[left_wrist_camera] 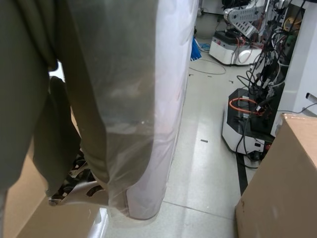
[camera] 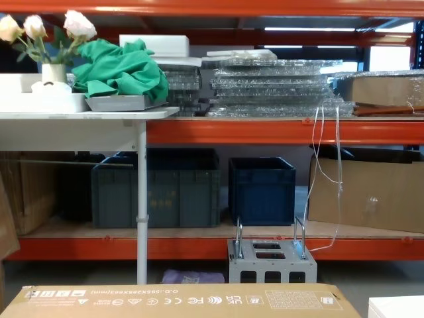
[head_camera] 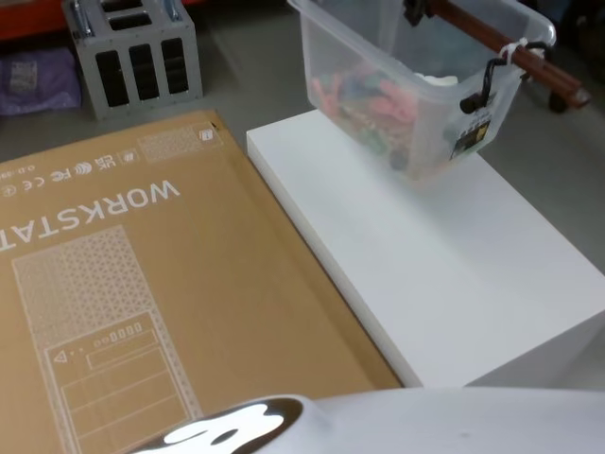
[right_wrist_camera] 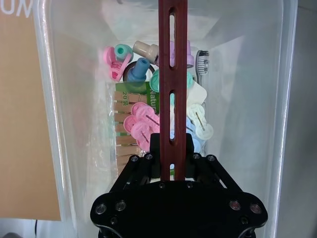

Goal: Use one hand to grasp the basket and place it at the designated location.

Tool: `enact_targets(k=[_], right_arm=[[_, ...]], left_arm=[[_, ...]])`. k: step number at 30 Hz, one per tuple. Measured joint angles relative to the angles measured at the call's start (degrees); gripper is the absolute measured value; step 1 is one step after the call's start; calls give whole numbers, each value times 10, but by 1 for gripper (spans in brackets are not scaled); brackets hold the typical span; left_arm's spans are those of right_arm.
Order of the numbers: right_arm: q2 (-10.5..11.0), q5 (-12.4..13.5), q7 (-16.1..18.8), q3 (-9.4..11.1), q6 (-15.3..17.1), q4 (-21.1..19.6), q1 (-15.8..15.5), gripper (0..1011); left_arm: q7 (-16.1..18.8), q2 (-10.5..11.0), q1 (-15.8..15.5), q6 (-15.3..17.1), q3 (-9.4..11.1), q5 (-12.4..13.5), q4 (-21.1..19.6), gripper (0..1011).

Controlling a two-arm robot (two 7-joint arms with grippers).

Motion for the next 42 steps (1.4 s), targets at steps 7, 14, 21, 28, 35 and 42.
enact_targets(k=[7, 14, 21, 28, 35, 42], right_arm=[[-1, -9, -4, 7, 26, 32, -10, 239], [-8, -15, -14, 11, 43, 62, -29, 240], [-13, -12, -29, 21, 51, 68, -50, 239], [-23, -9, -31, 24, 44, 77, -62, 240], [-30, -8, -30, 29, 31, 80, -76, 240], [-35, -10, -22, 32, 29, 84, -85, 240]], left_arm=[[0, 0, 0, 0, 0, 0, 0, 0], [0, 0, 0, 0, 0, 0, 0, 0], [0, 0, 0, 0, 0, 0, 0, 0], [0, 0, 0, 0, 0, 0, 0, 0], [0, 0, 0, 0, 0, 0, 0, 0], [0, 0, 0, 0, 0, 0, 0, 0]])
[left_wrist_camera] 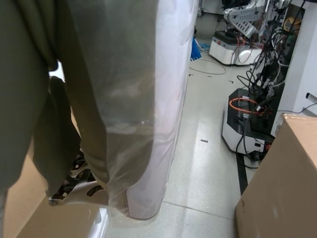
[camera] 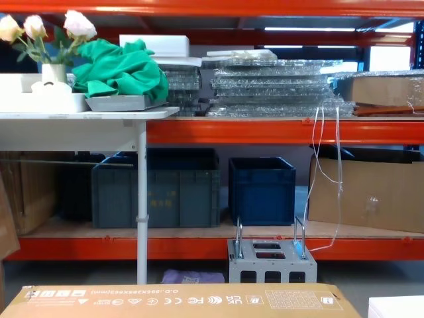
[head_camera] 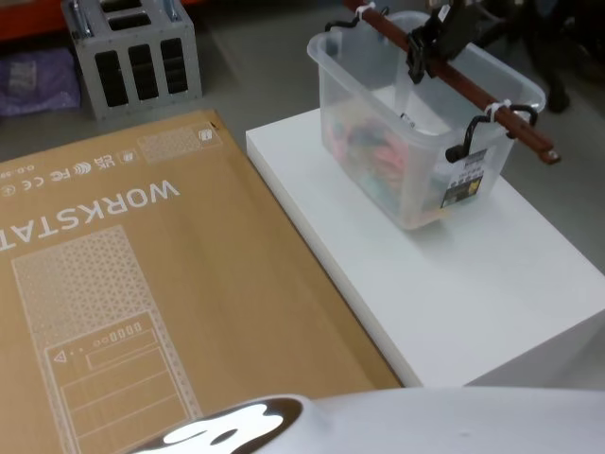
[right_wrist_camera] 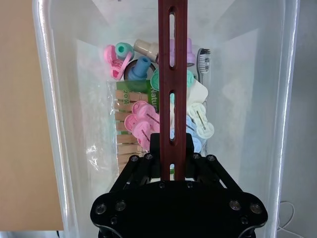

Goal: Use one hand to grasp the basket and place it at the designated location.

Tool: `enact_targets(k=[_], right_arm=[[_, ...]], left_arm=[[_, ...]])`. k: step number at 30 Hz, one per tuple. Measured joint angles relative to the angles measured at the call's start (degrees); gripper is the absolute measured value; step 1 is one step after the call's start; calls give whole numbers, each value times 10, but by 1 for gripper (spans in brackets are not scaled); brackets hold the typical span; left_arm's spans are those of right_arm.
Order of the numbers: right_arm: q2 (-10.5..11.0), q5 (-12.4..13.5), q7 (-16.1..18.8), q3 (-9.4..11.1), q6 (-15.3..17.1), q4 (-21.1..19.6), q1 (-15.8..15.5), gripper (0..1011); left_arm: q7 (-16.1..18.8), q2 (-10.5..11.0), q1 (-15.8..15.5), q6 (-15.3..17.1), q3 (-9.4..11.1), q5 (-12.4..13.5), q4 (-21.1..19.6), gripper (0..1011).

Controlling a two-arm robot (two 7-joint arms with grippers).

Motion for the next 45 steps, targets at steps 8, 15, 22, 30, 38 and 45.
enact_targets(k=[8, 15, 22, 30, 38, 45], right_arm=[[-8, -7, 11, 0, 3, 9, -8, 240], [-12, -10, 16, -2, 2, 18, -13, 239], [-21, -17, 27, -10, -5, 35, -14, 239], [-33, -20, 36, -18, -17, 55, -15, 240], [-34, -14, 41, -21, -22, 59, -15, 239], [-23, -6, 38, -17, -20, 50, -16, 393]], left_arm=[[0, 0, 0, 0, 0, 0, 0, 0], [0, 0, 0, 0, 0, 0, 0, 0], [0, 0, 0, 0, 0, 0, 0, 0], [0, 0, 0, 0, 0, 0, 0, 0], [0, 0, 0, 0, 0, 0, 0, 0], [0, 0, 0, 0, 0, 0, 0, 0]])
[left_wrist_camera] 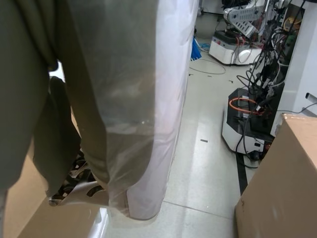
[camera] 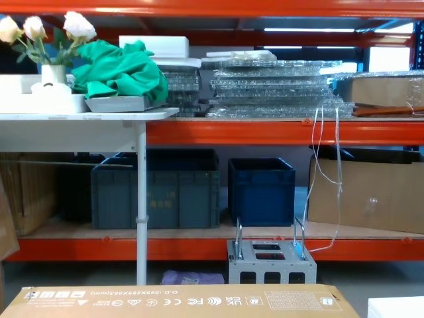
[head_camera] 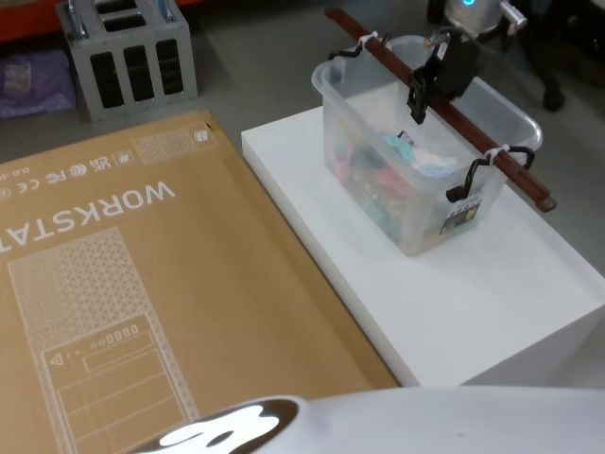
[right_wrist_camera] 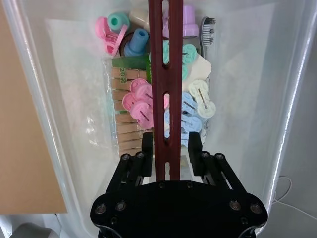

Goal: Use one hand to grasp the basket and place it at the designated location.

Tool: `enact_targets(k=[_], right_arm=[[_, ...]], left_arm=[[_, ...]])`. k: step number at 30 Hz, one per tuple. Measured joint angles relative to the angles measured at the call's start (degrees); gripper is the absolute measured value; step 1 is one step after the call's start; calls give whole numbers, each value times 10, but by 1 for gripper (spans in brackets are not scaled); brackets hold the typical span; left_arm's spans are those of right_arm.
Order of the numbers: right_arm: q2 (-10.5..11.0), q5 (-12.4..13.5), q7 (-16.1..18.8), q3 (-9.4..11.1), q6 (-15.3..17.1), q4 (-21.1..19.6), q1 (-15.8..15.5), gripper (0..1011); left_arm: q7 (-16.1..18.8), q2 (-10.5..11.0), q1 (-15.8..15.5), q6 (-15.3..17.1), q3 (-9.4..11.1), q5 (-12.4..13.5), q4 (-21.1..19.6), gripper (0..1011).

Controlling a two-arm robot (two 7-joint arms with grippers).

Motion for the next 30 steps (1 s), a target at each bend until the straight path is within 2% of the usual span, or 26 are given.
enact_targets(k=[2, 4, 5, 7, 10, 11, 14, 15, 19, 21, 30], right_arm=[[3, 2, -2, 3, 0, -3, 0, 426], [9, 5, -5, 7, 1, -12, 0, 535], [9, 5, -5, 7, 1, -12, 0, 535], [16, 8, -7, 11, 2, -21, 0, 630], [24, 11, -9, 17, 2, -33, 0, 688], [28, 12, -9, 19, 2, -39, 0, 755], [31, 14, -10, 21, 3, -43, 0, 794], [44, 20, -11, 30, 5, -59, -1, 866], [61, 27, -13, 41, 9, -81, -3, 962], [71, 31, -15, 48, 12, -94, -5, 1000], [107, 49, -21, 80, 21, -139, -11, 1000]], left_arm=[[0, 0, 0, 0, 0, 0, 0, 0], [0, 0, 0, 0, 0, 0, 0, 0], [0, 0, 0, 0, 0, 0, 0, 0], [0, 0, 0, 0, 0, 0, 0, 0], [0, 0, 0, 0, 0, 0, 0, 0], [0, 0, 0, 0, 0, 0, 0, 0], [0, 0, 0, 0, 0, 0, 0, 0], [0, 0, 0, 0, 0, 0, 0, 0], [0, 0, 0, 0, 0, 0, 0, 0], [0, 0, 0, 0, 0, 0, 0, 0], [0, 0, 0, 0, 0, 0, 0, 0]])
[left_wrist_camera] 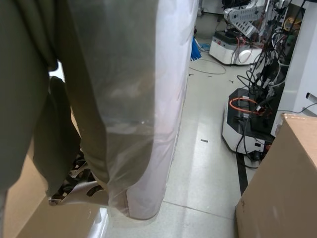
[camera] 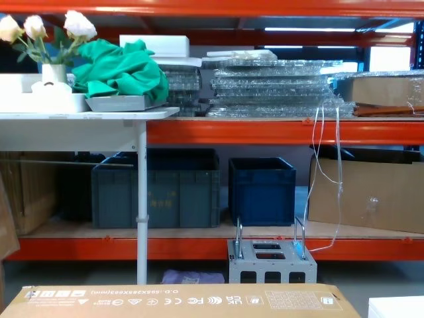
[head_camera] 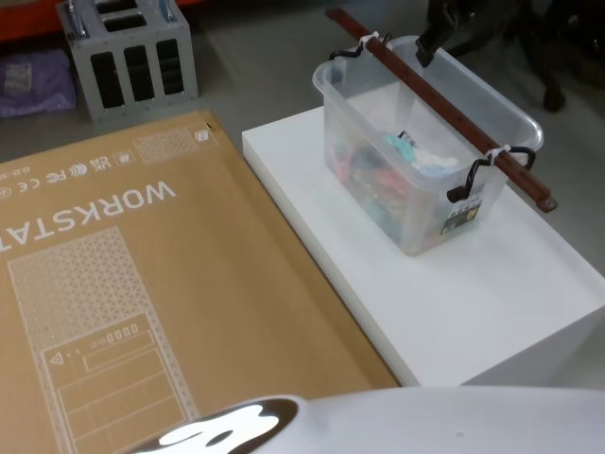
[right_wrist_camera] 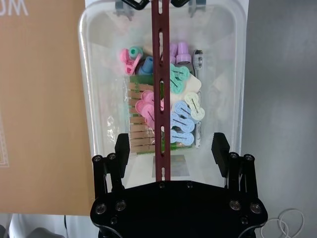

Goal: Use one hand to grasp the basket and place it at the designated location.

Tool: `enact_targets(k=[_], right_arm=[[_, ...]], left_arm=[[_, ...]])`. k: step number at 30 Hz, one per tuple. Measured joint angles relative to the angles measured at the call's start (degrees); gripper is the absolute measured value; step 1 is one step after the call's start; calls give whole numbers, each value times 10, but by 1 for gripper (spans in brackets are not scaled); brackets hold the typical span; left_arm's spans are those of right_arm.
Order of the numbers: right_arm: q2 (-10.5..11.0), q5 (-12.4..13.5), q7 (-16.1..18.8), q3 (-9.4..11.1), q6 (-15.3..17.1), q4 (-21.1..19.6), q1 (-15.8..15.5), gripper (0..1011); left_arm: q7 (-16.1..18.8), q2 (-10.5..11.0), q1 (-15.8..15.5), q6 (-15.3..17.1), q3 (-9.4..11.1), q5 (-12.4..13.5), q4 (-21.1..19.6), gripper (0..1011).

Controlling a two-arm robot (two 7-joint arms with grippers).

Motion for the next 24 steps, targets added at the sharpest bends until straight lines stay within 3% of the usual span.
enact_targets(k=[4, 10, 24], right_arm=[[21, 13, -6, 20, 5, -28, -5, 1000], [35, 20, -10, 37, 9, -50, -10, 1000], [34, 20, -8, 40, 9, -50, -10, 1000]], left_arm=[[0, 0, 0, 0, 0, 0, 0, 0], [0, 0, 0, 0, 0, 0, 0, 0], [0, 0, 0, 0, 0, 0, 0, 0]])
